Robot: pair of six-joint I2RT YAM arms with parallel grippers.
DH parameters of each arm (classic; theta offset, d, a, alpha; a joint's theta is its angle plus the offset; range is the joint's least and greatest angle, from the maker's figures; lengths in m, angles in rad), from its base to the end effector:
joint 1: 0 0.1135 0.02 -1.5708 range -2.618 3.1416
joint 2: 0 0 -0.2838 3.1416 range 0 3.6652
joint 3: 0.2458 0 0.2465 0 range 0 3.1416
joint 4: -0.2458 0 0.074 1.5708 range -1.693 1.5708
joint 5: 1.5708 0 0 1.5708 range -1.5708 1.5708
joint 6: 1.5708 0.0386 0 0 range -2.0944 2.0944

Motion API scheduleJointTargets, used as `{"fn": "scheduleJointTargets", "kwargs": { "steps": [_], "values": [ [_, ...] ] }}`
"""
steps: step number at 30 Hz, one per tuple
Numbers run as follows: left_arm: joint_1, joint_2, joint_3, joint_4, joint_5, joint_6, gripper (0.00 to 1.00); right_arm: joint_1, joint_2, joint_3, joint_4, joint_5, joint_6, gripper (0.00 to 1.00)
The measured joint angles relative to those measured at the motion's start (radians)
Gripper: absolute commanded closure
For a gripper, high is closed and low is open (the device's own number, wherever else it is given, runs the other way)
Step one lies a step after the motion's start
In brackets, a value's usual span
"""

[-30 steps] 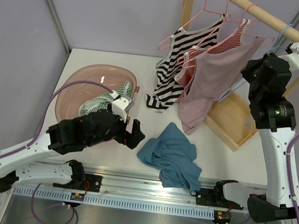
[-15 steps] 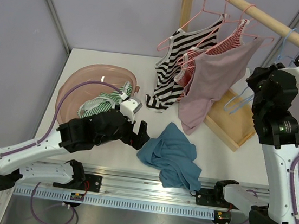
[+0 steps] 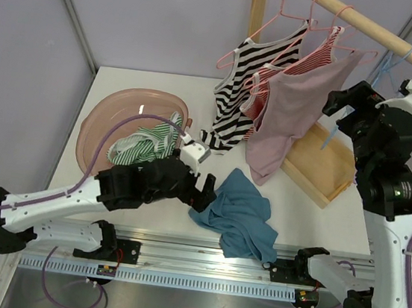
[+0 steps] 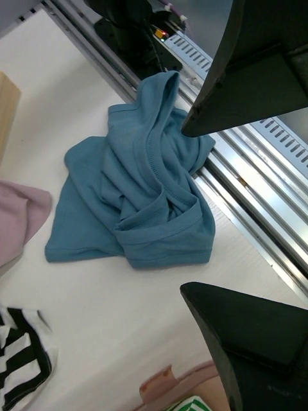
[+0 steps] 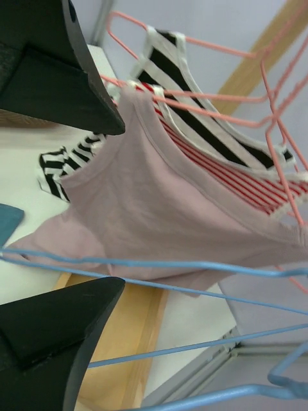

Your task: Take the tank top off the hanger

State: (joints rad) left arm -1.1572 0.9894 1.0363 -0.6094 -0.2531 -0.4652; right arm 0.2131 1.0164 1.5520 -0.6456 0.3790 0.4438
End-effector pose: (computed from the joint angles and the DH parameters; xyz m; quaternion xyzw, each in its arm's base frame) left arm 0.0870 -0.1741 0.3624 0.2372 0.8378 -0.2714 0.4101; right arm 0.1543 0.0188 0.5163 0.2090 0.7122 0.0785 0.6655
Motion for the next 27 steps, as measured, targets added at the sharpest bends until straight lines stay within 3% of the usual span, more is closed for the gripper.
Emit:
{"fn": "scheduleJointTargets", "kwargs": {
  "steps": [10,18,24,27],
  "values": [
    [-0.2,0.335,0.011,0.093,-0.066,-0.007,0.01,0.0,-0.226,0.119,-0.113,-0.262,-0.101,0.0],
    [-0.21,0.633,0.047,0.183,-0.06,-0.007,0.01,0.0,-0.521,0.031,-0.127,-0.457,-0.137,0.01],
    [-0.21,0.785,0.075,0.254,-0.051,-0.01,0.01,0.0,-0.559,-0.016,-0.152,-0.613,-0.154,0.0],
    [-0.21,0.839,0.082,0.281,-0.051,-0.025,0.21,0.0,-0.555,-0.035,-0.183,-0.67,-0.161,0.0]
  ]
}}
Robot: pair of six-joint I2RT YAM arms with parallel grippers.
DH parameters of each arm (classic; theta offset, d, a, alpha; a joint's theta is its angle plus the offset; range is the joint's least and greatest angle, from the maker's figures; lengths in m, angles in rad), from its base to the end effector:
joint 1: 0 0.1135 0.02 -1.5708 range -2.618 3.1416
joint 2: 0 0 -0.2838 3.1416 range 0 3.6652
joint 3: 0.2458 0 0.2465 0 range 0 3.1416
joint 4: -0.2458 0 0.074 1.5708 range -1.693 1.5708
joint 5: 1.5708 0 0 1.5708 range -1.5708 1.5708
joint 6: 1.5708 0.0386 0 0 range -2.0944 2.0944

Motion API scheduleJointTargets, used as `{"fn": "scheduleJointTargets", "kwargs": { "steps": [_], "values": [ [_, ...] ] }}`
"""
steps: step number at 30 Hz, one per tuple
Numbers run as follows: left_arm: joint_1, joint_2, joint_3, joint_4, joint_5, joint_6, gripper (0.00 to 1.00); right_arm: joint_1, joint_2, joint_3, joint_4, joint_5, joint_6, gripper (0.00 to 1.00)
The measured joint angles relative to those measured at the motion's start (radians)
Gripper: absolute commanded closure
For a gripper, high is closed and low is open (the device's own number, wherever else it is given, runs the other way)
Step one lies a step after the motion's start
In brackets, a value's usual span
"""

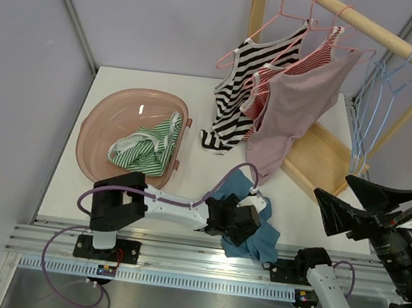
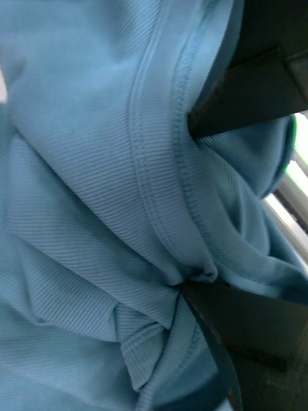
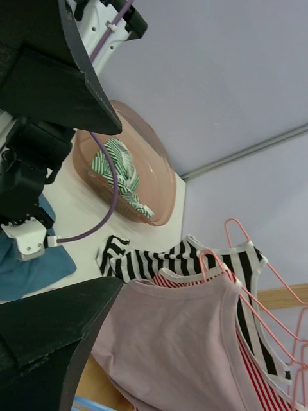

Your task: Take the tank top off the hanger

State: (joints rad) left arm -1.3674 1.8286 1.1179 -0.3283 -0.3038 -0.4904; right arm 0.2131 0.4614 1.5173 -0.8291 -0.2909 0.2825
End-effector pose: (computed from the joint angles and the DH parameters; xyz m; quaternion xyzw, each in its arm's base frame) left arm 0.0858 -0.3590 0.1819 0.3689 0.8804 -0.1206 0.2725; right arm -0.0614 -0.0020 0.5024 -0.0920 0.6195 0.2774 0.7285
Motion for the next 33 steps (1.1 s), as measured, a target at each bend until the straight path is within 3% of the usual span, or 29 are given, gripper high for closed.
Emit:
{"fn": "scheduleJointTargets", "kwargs": {
  "steps": [1,2,7,14,22,27,33],
  "values": [
    [0.0,0.006,0.0,0.007,-0.005,-0.004,0.27,0.0,0.0,-0.004,-0.008,-0.013,-0.001,0.0],
    [0.0,0.006,0.0,0.018,-0.006,-0.009,0.45,0.0,0.0,-0.01,-0.011,-0.026,-0.002,0.01],
    [0.0,0.004,-0.023,0.085,-0.006,-0.047,1.0,0.0,-0.008,-0.06,-0.008,-0.073,-0.004,0.01],
    [0.0,-0.049,-0.04,0.042,-0.023,-0.062,1.0,0.0,-0.023,-0.109,-0.004,-0.113,-0.003,0.0],
    [0.015,-0.387,-0.025,-0.184,-0.199,-0.068,1.0,0.0,-0.052,-0.127,0.013,-0.119,-0.003,0.0],
    [0.109,-0.575,0.082,-0.293,-0.281,-0.052,1.0,0.0,-0.058,-0.127,0.019,-0.119,-0.008,0.0],
    [0.266,-0.666,0.229,-0.425,-0.34,-0.01,1.0,0.0,-0.058,-0.127,0.02,-0.119,-0.015,0.01]
  ]
}}
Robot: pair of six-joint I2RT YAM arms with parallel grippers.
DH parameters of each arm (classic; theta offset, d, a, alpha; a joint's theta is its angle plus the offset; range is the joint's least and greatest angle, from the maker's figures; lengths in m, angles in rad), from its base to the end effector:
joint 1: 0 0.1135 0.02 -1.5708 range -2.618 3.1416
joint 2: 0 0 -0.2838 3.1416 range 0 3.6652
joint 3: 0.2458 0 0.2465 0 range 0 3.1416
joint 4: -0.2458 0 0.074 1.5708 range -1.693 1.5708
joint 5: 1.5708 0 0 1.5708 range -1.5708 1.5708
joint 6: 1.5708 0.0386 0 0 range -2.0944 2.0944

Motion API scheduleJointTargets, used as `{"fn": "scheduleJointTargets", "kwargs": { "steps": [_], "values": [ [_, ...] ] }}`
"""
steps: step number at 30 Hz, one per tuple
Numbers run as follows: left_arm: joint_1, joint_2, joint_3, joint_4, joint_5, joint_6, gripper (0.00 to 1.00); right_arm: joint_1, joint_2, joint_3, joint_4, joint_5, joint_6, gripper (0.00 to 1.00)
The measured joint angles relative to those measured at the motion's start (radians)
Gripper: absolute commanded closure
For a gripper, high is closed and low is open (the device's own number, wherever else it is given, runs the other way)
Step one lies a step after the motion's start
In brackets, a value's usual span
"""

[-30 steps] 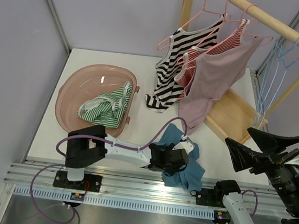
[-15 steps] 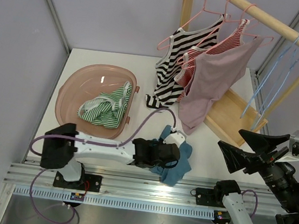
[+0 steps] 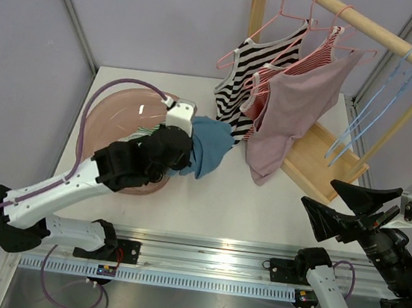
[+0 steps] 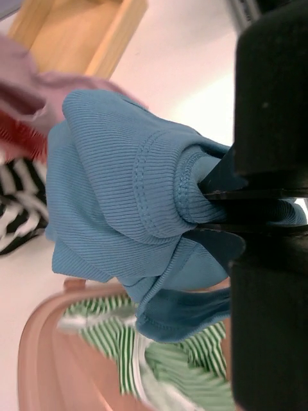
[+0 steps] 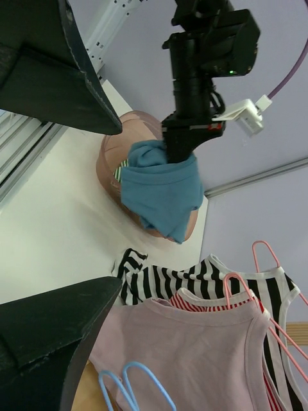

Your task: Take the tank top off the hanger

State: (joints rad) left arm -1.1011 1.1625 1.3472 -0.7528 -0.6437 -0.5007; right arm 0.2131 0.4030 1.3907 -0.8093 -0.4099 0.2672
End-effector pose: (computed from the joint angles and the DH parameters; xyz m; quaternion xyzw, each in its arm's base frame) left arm 0.1201 -0.1854 0.4204 0.1008 0.8397 -0.1343 0.5165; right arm -0.0539 0.0041 0.4768 -0.1391 0.6319 0.3055 0.6986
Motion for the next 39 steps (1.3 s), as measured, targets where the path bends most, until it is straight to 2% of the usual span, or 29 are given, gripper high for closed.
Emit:
{"fn": "scheduleJointTargets", "kwargs": {
  "steps": [10,13,16,17,18,19,20,23,25,30,33,36,39],
  "values": [
    [0.322,-0.077,0.174,-0.169,-0.02,0.069,1.0,0.0,-0.008,0.0,0.007,-0.001,0.003,0.01],
    [0.502,-0.102,0.178,-0.169,0.018,0.107,1.0,0.0,-0.013,-0.007,0.029,-0.005,0.018,0.01],
    [0.724,-0.081,0.174,-0.16,0.121,0.137,1.0,0.0,-0.013,-0.026,0.058,-0.016,0.04,0.01],
    [0.791,-0.066,0.165,-0.146,0.168,0.142,0.97,0.0,-0.013,-0.033,0.065,-0.021,0.049,0.0],
    [0.847,-0.047,0.154,-0.135,0.199,0.148,0.89,0.0,-0.011,-0.037,0.069,-0.023,0.057,0.0],
    [0.882,-0.029,0.144,-0.126,0.229,0.153,0.67,0.0,-0.006,-0.036,0.072,-0.022,0.067,0.0],
    [0.929,0.005,0.131,-0.117,0.274,0.162,0.55,0.0,0.001,-0.032,0.078,-0.02,0.076,0.01],
    [0.99,0.084,0.108,-0.105,0.383,0.177,0.15,0.0,0.039,0.004,0.083,0.002,0.099,0.0],
    [1.014,0.114,0.088,-0.093,0.449,0.177,0.01,0.0,0.072,0.039,0.088,0.026,0.119,0.0],
    [1.03,0.105,0.059,-0.081,0.562,0.179,0.01,0.0,0.151,0.098,0.141,0.088,0.16,0.01],
    [1.029,0.046,0.015,-0.06,0.619,0.18,0.01,0.0,0.19,0.096,0.212,0.103,0.207,0.01],
    [1.005,-0.082,-0.089,-0.037,0.662,0.18,0.01,0.0,0.248,0.106,0.286,0.084,0.265,0.01],
    [0.931,-0.23,-0.204,-0.023,0.677,0.184,0.01,0.0,0.354,0.17,0.331,0.045,0.315,0.0]
  ]
}}
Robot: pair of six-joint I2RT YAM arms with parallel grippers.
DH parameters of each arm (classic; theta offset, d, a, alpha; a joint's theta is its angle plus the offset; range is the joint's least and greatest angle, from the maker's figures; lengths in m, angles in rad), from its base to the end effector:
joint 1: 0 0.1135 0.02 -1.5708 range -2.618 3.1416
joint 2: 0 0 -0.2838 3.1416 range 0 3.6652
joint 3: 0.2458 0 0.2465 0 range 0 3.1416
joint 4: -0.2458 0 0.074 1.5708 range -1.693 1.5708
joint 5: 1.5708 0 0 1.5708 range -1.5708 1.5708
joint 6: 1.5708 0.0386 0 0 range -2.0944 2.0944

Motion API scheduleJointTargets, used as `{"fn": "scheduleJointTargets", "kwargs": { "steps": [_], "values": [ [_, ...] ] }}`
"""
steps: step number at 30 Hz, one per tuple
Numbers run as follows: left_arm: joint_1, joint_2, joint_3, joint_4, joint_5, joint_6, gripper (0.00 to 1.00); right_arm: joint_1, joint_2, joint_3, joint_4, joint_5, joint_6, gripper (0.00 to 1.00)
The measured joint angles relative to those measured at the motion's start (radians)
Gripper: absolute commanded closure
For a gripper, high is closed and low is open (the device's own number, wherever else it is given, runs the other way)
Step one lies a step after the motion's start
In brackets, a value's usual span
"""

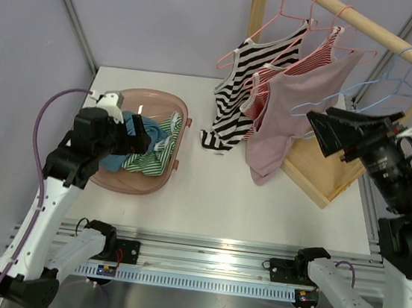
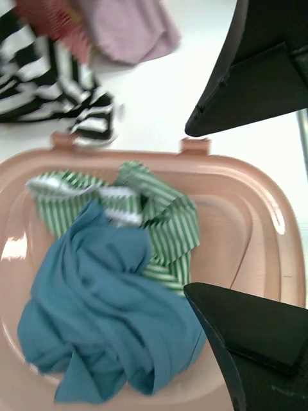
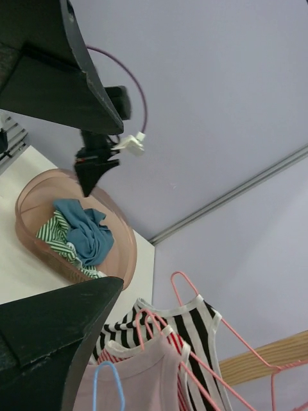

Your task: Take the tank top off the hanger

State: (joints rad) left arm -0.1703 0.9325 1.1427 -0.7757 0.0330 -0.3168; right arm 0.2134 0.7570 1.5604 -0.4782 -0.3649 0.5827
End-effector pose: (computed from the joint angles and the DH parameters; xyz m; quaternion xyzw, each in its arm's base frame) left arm 0.1646 -0.0296 0.3896 -0.0562 0.8744 -0.1302 0.4640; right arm 0.0370 0.0221 0.5573 -0.0395 0.5909 0.4072 0.6953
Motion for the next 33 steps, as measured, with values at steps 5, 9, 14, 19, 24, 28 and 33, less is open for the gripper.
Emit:
{"fn": "scheduleJointTargets", "kwargs": {
  "steps": [5,9,14,19,24,28,33],
  "values": [
    [-0.131,-0.196,-0.132,0.0,-0.005,0.009,0.01,0.001,0.216,0.125,0.013,0.007,0.028,0.1],
    [-0.158,-0.306,-0.217,0.014,-0.011,0.011,0.01,0.001,0.369,0.253,-0.057,0.105,0.022,0.13],
    [-0.158,-0.315,-0.262,0.021,-0.047,0.01,0.01,0.006,0.498,0.364,-0.179,0.328,-0.003,0.13],
    [-0.158,-0.304,-0.27,0.022,-0.06,0.01,0.01,0.043,0.571,0.442,-0.232,0.506,-0.044,0.14],
    [-0.158,-0.317,-0.27,0.024,-0.06,0.01,0.01,0.076,0.645,0.477,-0.241,0.653,-0.086,0.17],
    [-0.159,-0.314,-0.27,0.027,-0.059,0.01,0.01,0.115,0.733,0.515,-0.253,0.748,-0.121,0.21],
    [-0.184,-0.313,-0.27,0.029,-0.06,0.01,0.01,0.161,0.93,0.722,-0.289,0.846,-0.179,0.23]
  ]
}}
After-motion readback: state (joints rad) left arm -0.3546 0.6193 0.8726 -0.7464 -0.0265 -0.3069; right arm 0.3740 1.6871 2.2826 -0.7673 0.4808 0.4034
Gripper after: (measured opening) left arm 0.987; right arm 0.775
